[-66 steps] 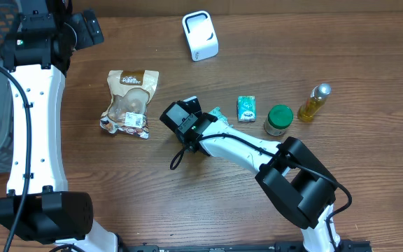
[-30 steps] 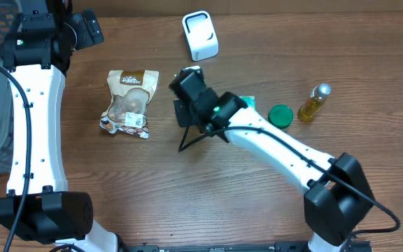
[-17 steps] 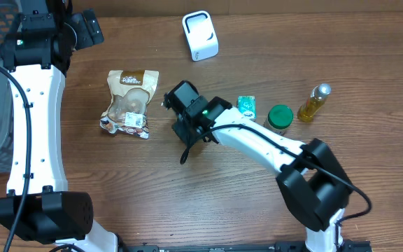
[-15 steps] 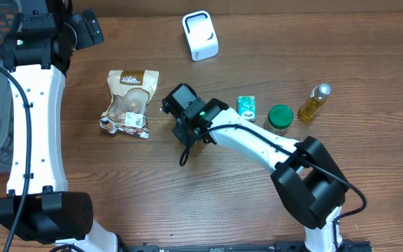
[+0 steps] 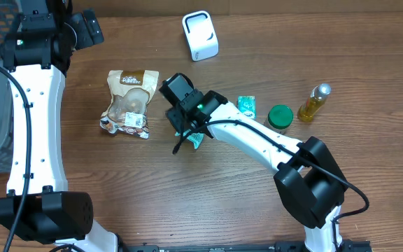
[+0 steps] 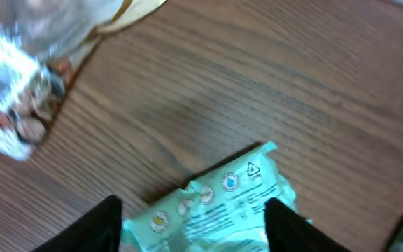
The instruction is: Scan the item barcode
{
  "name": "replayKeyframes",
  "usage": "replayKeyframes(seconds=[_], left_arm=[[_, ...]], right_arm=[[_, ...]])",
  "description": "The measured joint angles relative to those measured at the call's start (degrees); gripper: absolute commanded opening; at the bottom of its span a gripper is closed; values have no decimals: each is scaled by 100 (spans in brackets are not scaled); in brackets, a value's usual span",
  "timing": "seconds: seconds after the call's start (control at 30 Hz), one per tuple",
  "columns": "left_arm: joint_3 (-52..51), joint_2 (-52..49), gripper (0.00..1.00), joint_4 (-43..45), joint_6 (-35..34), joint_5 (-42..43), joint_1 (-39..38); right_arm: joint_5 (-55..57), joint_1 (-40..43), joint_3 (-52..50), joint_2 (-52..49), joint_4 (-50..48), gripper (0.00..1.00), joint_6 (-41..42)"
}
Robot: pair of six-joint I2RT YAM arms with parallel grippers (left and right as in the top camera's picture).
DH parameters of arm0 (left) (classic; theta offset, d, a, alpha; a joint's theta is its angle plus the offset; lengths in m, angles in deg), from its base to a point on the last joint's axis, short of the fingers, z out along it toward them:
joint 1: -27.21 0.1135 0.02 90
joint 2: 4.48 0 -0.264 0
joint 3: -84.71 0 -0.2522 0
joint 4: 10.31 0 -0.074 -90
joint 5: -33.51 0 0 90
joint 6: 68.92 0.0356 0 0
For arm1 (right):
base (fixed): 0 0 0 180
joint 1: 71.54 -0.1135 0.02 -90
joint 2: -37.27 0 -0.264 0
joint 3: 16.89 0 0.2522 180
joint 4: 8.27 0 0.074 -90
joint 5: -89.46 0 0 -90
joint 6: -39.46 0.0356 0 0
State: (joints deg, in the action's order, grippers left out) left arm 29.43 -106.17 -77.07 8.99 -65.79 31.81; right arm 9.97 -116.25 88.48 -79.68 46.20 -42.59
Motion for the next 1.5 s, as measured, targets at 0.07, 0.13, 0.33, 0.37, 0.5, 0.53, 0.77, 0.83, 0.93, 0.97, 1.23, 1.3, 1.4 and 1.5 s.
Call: replayKeyframes(seconds=[0.07, 0.13, 0.33, 0.37, 0.5, 0.53, 0.77, 0.83, 0.93, 0.97, 1.23, 1.3, 1.4, 1.5], left_arm=[[0, 0, 99, 0, 0, 0, 0], [0, 0, 100, 0, 0, 0, 0], [0, 0, 100, 2, 0, 0, 0], [0, 0, 100, 0, 0, 0, 0], [0, 0, 100, 0, 0, 0, 0], [0, 0, 100, 0, 0, 0, 0], [0, 0, 100, 0, 0, 0, 0], [0, 0, 100, 0, 0, 0, 0], [-2, 0, 100, 0, 0, 0, 0], [0, 0, 99, 2, 0, 0, 0], [0, 0, 100, 0, 0, 0, 0], [0, 0, 99, 0, 0, 0, 0], [0, 0, 99, 0, 0, 0, 0], [0, 0, 100, 0, 0, 0, 0]], right_arm=[[-2, 0, -13, -2, 15, 46, 389], [-11, 0, -26, -2, 11, 45, 728], [-17, 0, -46, -256, 586, 45, 1189], [-22, 0, -61, -304, 754, 46, 1231], [-17, 0, -120, -376, 1257, 47, 1340], [-13, 0, -120, -376, 1346, 48, 1349], [63, 48, -120, -376, 2114, 49, 1241], [105, 170, -83, -376, 2347, 49, 1200], [-15, 387, 323, -387, 2715, 48, 1172], [-153, 450, 546, -387, 2723, 45, 1174], [-1263, 330, 1145, -387, 1233, 9, 1436], [-1294, 195, 1008, -387, 702, 9, 1563], [-1228, -13, 693, -387, -15, 9, 1644], [-1165, -175, 422, -393, -319, 10, 1694]])
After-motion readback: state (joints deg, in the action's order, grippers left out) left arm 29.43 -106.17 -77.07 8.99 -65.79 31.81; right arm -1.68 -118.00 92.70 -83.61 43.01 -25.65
